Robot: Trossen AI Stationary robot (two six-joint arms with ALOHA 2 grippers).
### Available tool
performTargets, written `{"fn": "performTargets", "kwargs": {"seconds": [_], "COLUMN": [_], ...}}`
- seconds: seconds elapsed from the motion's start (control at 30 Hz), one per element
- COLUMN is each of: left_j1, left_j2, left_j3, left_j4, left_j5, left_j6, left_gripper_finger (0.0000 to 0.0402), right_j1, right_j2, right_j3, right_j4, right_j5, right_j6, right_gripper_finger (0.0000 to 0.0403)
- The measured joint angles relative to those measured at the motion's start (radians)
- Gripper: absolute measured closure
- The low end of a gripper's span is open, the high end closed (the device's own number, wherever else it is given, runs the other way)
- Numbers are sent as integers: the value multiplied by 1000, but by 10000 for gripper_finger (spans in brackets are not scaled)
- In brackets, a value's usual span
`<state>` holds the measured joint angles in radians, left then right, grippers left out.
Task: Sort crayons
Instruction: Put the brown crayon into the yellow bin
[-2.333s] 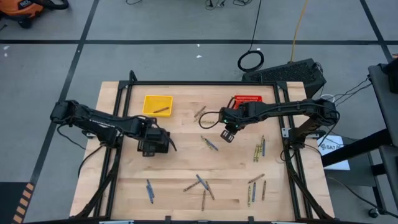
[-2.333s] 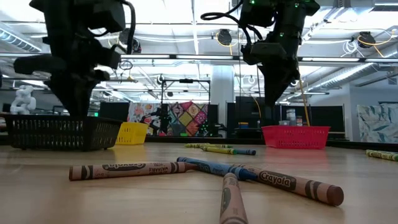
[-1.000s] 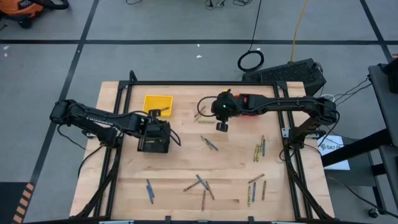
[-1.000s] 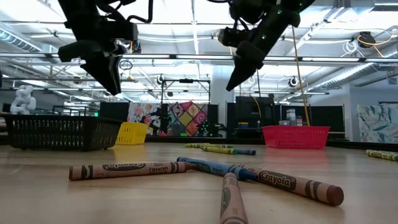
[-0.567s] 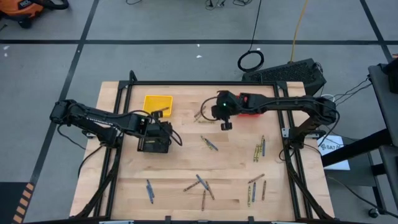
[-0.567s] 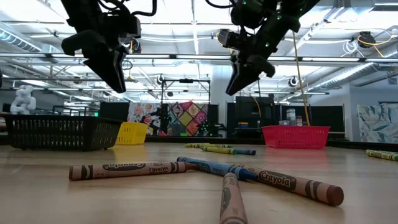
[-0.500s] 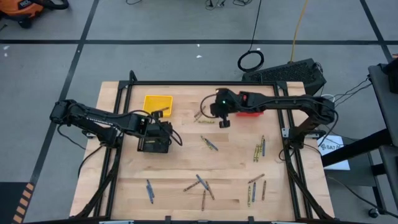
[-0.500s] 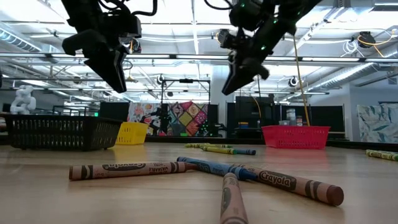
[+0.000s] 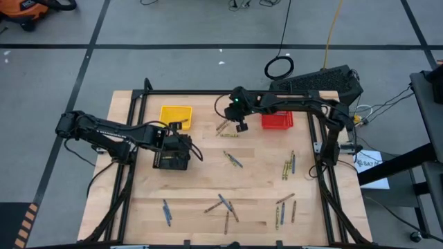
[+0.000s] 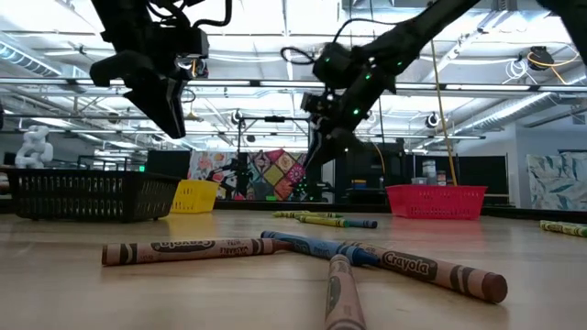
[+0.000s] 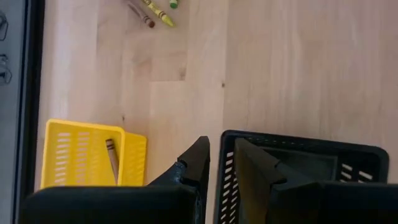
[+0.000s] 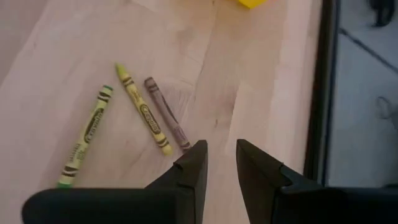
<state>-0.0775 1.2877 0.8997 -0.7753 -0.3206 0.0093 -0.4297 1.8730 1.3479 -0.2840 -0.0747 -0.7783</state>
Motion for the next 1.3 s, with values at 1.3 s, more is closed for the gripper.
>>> {"fn": "performTargets", "kwargs": {"seconds": [1.3], "left_j1": [64], "left_j2": [0], "left_j3": [-2], "left_j4": [11], "left_j5": [2], "left_j6": [-2], "left_gripper_finger": [331], "right_j1": [-81], "right_j2": [187], "right_j3": [155], "right_j4": [-147], "right_j5": [-111], "right_j6": [-46], "right_gripper_finger": [330]}}
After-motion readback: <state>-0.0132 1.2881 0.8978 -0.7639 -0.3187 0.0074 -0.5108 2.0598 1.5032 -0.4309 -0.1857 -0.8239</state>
